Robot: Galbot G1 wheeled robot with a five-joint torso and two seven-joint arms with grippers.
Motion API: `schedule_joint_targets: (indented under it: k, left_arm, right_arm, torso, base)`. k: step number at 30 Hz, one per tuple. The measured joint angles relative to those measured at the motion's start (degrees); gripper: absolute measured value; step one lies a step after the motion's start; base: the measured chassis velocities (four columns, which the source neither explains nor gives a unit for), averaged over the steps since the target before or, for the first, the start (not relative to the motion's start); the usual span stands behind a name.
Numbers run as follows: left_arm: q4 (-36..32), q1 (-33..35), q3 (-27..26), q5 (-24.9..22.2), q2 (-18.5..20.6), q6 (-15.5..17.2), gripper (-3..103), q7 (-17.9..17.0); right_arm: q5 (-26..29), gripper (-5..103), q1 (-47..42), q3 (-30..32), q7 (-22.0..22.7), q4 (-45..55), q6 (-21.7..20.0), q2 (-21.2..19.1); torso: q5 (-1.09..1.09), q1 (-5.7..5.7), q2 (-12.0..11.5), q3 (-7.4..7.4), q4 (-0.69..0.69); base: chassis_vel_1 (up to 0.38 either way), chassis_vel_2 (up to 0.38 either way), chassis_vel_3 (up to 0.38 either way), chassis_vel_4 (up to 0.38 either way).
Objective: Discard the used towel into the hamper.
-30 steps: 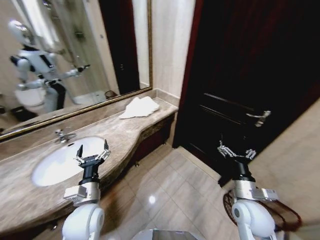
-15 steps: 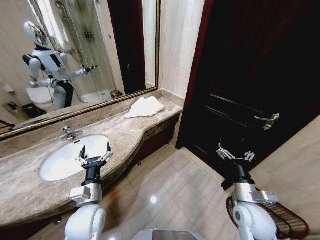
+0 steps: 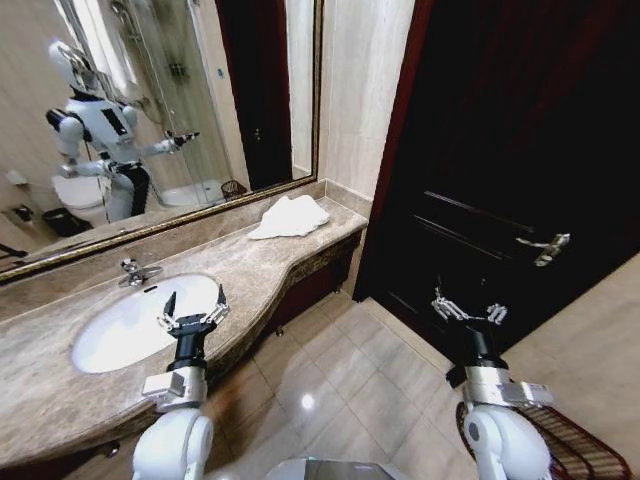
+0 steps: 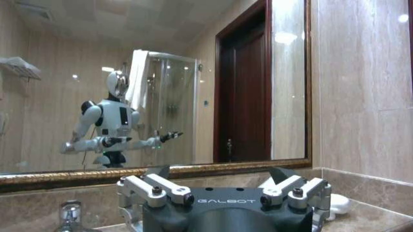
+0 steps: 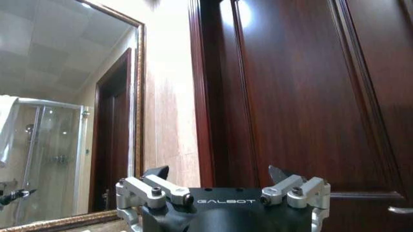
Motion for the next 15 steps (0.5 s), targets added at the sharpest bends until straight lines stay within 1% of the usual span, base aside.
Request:
schedule_joint_targets:
  k: [9, 15]
  left_arm:
    - [0.2, 0.0, -0.1, -0.2, 0.0, 0.0, 100, 0.6]
    - [0.5, 0.0, -0.1, -0.2, 0.0, -0.1, 100, 0.7]
  right_arm:
    - [0.0, 100, 0.1, -0.2, 0.0, 0.0, 0.0, 0.0]
    - [-0.1, 100, -0.1, -0.2, -0.1, 0.0, 0.1, 0.0]
  torso:
    - [0.0, -0.01, 0.0, 0.0, 0.0]
    - [0.0, -0.01, 0.0, 0.0, 0.0]
  base:
    - [-0.065, 0.054, 0.068, -0.052]
    - [-0.114, 0.109, 0.135, -0.115]
